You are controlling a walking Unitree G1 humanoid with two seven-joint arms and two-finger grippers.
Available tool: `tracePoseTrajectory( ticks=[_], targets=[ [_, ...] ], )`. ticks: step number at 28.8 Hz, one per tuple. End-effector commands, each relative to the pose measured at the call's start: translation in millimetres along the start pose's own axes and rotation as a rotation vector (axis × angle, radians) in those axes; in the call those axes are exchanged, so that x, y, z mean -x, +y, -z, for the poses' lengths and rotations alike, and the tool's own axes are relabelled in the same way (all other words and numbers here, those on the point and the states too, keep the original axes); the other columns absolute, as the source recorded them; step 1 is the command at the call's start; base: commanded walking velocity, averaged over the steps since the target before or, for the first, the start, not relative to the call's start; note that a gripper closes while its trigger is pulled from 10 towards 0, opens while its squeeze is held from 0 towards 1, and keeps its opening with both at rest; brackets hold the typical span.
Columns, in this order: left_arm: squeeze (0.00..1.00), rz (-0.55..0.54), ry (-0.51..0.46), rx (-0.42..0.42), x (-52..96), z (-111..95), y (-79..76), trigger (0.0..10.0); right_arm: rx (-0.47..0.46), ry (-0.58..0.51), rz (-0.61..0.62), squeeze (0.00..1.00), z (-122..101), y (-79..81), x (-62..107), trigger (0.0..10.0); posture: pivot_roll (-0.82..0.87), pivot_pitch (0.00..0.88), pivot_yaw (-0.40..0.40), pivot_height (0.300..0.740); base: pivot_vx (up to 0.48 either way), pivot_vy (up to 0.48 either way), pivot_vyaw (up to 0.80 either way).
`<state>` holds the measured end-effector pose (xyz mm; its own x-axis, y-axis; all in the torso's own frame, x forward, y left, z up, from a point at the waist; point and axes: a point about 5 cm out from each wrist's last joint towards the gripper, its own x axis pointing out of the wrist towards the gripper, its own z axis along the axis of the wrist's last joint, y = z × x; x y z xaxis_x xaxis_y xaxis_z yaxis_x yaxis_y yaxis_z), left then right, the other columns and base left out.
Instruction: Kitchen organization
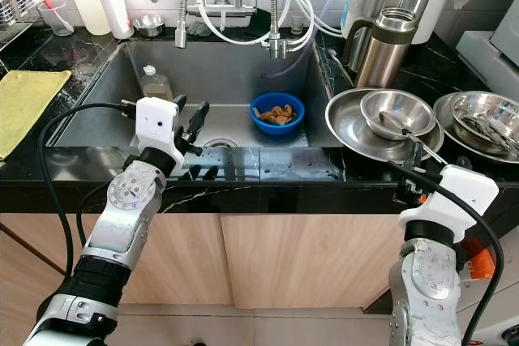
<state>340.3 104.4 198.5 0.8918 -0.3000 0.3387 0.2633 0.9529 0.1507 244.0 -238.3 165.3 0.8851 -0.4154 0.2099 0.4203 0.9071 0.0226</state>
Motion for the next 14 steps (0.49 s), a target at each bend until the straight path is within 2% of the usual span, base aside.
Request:
tracePoseTrajectory(
  ticks=[1, 14],
  targets=[
    [0.0, 0.0, -0.001, 0.0, 2.7, 0.7, 0.6, 10.0, -0.006, 0.001, -0.001, 0.0, 0.8, 1.5, -2.1, 0.0, 0.05, 0.079, -0.004, 0.74, 0.0, 0.0, 0.0],
    [0.0, -0.002, -0.004, 0.001, 2.3, -0.2, 0.3, 10.0, -0.009, 0.002, -0.006, 0.0, 1.0, 2.6, -0.9, 0.0, 0.05, 0.08, -0.005, 0.74, 0.0, 0.0, 0.0]
  ],
)
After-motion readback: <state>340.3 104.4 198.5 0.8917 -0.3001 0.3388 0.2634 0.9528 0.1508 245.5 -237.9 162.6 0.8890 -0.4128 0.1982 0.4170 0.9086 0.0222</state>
